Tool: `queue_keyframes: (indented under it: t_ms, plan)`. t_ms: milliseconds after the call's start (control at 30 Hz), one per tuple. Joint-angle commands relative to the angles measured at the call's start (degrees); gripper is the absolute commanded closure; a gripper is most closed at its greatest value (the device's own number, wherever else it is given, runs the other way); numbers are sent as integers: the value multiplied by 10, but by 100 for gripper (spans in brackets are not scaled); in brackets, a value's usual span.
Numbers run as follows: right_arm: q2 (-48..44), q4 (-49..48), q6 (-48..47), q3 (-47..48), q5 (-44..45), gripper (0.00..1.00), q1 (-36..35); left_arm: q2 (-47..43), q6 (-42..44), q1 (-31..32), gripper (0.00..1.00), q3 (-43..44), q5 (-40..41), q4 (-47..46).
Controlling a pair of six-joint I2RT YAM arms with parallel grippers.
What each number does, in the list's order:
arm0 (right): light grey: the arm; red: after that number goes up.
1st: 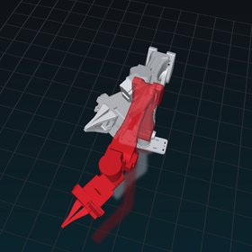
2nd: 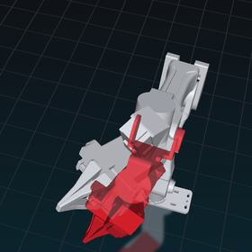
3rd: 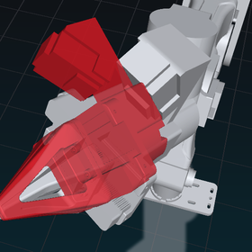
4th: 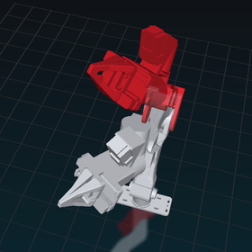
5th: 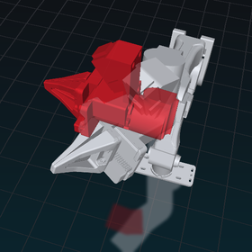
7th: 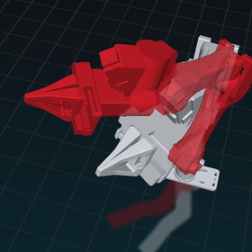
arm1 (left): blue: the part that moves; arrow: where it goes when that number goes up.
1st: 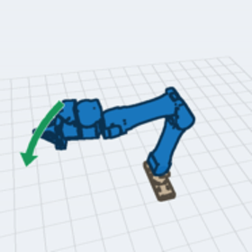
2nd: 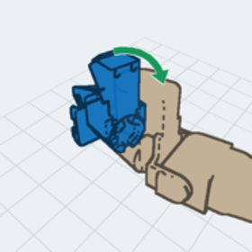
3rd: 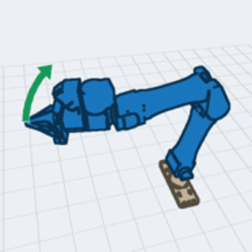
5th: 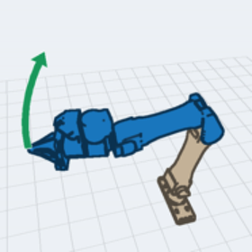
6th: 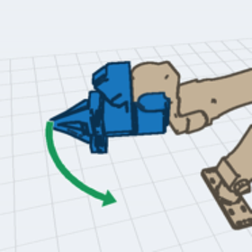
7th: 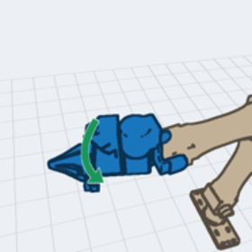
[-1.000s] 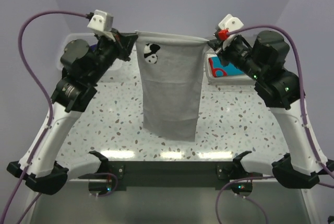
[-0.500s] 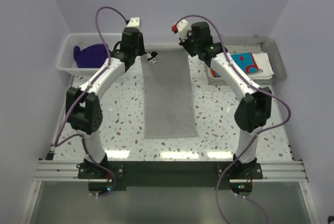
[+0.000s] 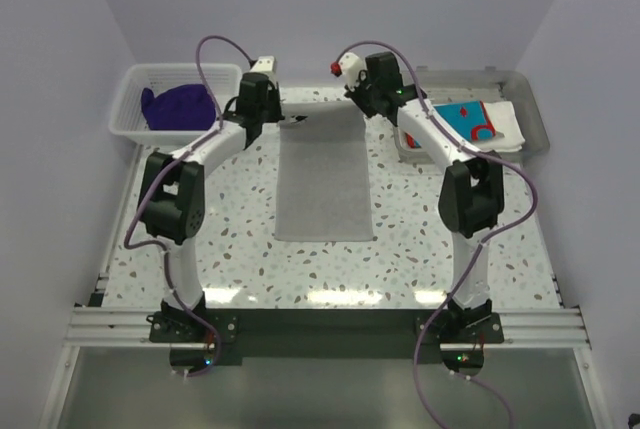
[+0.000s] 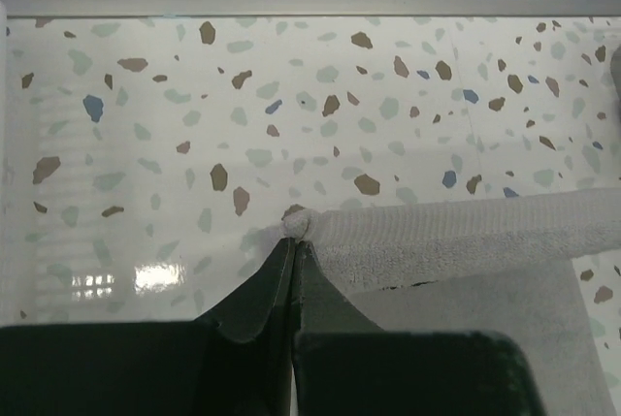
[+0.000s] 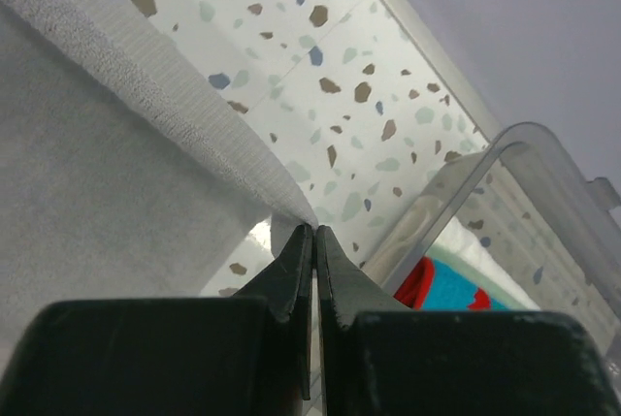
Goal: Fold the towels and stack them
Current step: Fold the towel
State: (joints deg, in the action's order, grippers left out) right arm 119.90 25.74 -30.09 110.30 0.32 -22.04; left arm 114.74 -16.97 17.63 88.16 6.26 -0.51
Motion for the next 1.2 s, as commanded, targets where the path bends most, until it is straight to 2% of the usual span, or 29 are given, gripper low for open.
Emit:
queue_keyframes:
  t_ms: [0,267,533,700,933,1033,1167]
  plan:
    - [-69,27,-15,-45,-1,100,9,-84,2,-15,100,-47,-14,-37]
    - [-146,158,5,-126,-49,100,5,-199,-30,-15,100,-168,-37,53]
    - [-204,227,27,-195,9,100,-41,-305,-79,-15,100,-309,-52,96]
    - [-220,246,46,-221,50,100,-67,-356,-80,-14,100,-338,-59,120]
    - [-230,239,69,-279,102,100,-80,-377,-91,-2,100,-376,-78,131]
    - [-241,226,74,-272,126,100,-80,-391,-99,8,100,-389,-84,123]
    - [-252,214,70,-216,148,100,-80,-395,-103,10,100,-377,-75,120]
